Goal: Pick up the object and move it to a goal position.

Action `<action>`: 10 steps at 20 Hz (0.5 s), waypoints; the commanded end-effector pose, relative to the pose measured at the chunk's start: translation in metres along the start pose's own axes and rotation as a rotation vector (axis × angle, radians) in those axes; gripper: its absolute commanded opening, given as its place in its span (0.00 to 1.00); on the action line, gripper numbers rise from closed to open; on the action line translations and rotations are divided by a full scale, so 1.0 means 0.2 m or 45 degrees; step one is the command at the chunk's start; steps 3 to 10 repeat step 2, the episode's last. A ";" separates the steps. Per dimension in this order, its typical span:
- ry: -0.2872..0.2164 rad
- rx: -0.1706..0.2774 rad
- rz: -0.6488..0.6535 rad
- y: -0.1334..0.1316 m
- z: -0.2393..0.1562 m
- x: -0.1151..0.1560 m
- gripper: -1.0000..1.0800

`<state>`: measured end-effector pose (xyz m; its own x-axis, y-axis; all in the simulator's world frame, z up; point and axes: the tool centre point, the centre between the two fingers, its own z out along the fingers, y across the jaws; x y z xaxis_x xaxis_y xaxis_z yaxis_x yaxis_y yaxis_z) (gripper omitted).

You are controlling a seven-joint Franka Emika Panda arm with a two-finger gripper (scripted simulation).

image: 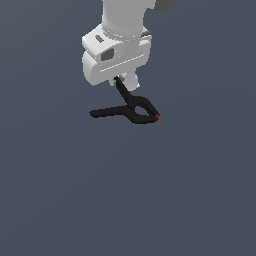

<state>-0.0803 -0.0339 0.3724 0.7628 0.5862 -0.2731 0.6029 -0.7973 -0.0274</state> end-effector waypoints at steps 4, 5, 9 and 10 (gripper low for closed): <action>0.003 -0.003 0.001 0.00 0.00 0.00 0.00; 0.003 -0.003 0.001 0.00 0.00 0.00 0.00; 0.003 -0.003 0.001 0.00 0.00 0.00 0.00; 0.003 -0.003 0.001 0.00 0.00 0.00 0.00</action>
